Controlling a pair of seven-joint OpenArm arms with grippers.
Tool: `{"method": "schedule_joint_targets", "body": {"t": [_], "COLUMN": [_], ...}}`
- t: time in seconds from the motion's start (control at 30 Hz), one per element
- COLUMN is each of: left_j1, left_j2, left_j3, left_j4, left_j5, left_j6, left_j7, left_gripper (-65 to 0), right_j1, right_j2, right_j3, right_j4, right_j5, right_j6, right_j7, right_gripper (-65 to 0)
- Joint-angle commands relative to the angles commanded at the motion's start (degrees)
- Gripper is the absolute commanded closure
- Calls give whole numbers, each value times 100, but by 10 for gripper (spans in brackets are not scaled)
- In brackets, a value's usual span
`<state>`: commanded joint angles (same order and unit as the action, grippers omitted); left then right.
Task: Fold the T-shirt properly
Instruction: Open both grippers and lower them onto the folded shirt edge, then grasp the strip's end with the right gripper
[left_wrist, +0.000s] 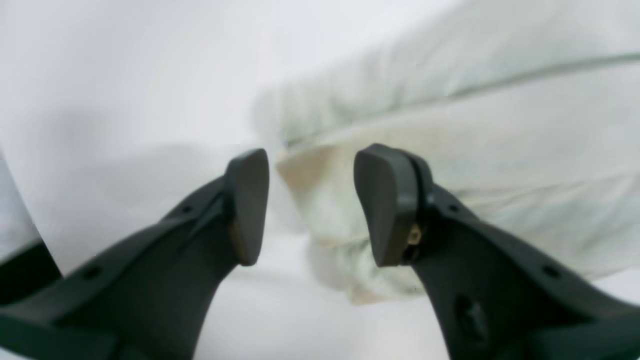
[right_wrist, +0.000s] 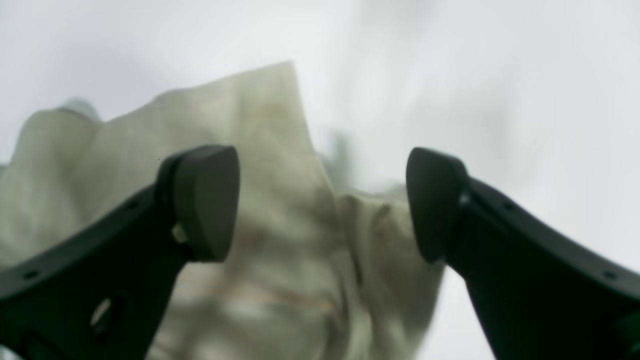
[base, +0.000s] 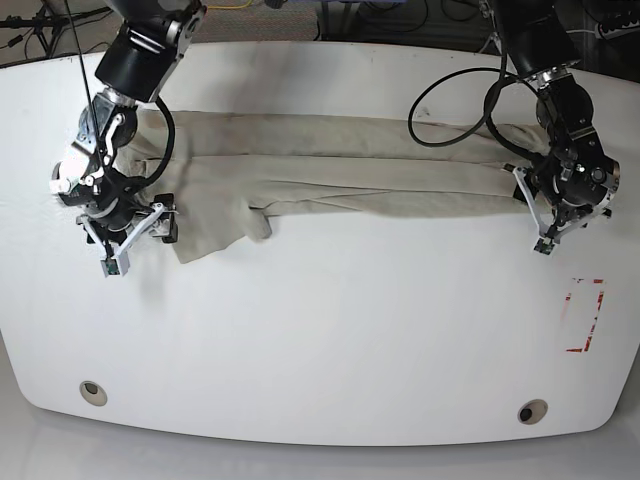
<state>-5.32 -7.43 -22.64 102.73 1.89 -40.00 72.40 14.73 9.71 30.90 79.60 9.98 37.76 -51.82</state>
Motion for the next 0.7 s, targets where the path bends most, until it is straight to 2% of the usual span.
{"method": "schedule_joint_targets", "body": {"t": [0.13,0.27,0.47,0.53,0.7], "left_j1": [9,9,18,26,88], "left_j2": [0,-26,-44,-141,-193], "left_j3": [18,9,-18,-18,-18], "left_j4": [281,369,387,387,387], "left_j5": [9,9,9,0,0], "left_j6": [0,0,0,0,0], "left_j7": [0,123,185,193,185], "left_gripper": [-304,-304,-301,-301,-301], "right_j1": [193,290,325,325,281], "right_j2": [220,255,246,246,211], "right_j3": [-431,-738,-800,-835,-844], "right_j4": [-589,-967,-1503,-1644,-1697], "right_j5": [0,9,9,9,9], "right_j6": [0,-9,-9,-9,-9], "right_j7": [308,554,862,967,1020], "right_gripper": [-480,-480,-480,-480,-480]}}
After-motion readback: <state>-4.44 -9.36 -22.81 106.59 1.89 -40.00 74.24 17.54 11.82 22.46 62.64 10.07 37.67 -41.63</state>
